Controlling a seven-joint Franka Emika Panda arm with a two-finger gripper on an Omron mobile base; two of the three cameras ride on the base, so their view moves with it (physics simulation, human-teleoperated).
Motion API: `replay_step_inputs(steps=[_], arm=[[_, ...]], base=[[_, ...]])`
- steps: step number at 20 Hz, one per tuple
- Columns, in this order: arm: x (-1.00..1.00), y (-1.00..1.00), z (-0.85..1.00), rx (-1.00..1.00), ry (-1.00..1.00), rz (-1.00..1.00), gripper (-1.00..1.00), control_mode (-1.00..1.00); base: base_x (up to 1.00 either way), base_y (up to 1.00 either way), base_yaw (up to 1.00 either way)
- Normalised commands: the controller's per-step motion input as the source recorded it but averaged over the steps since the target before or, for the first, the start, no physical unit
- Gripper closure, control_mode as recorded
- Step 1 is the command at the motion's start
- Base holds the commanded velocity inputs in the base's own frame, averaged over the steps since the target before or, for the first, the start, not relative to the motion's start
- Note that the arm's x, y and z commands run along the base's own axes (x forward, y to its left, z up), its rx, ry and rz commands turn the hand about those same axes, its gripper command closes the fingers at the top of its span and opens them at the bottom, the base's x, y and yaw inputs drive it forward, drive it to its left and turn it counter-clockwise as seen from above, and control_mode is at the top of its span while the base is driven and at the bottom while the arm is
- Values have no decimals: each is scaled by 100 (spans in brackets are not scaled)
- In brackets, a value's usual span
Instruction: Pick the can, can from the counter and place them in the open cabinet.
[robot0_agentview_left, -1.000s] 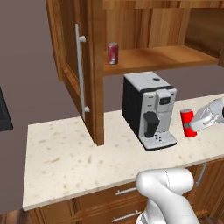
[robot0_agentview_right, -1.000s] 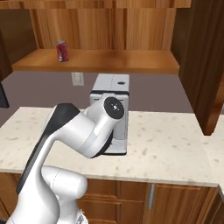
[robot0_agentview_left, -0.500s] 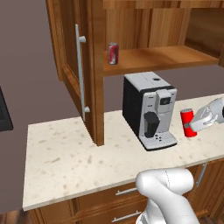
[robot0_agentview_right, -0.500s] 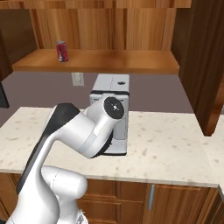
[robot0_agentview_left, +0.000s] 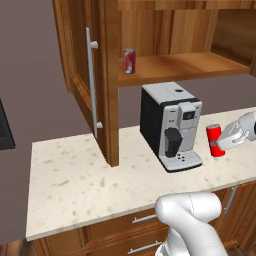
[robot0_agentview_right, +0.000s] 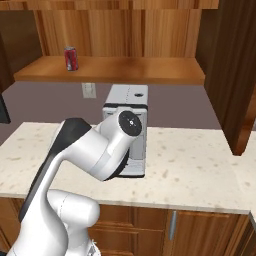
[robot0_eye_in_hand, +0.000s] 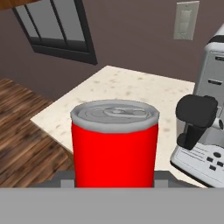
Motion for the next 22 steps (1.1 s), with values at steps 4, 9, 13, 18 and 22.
replay_step_inputs(steps=[4,9,13,18,22], arm=[[0,0,0,0,0,0,100,100],[-8,0,10,0,0,-4,100,-100],[-13,0,37,0,0,-25,100,-100],[-8,0,51,0,0,-24,100,-100],[-5,0,47,0,-3,-15,100,-100]], base=[[0,0,0],[0,0,0],[0,0,0],[0,0,0],[0,0,0]])
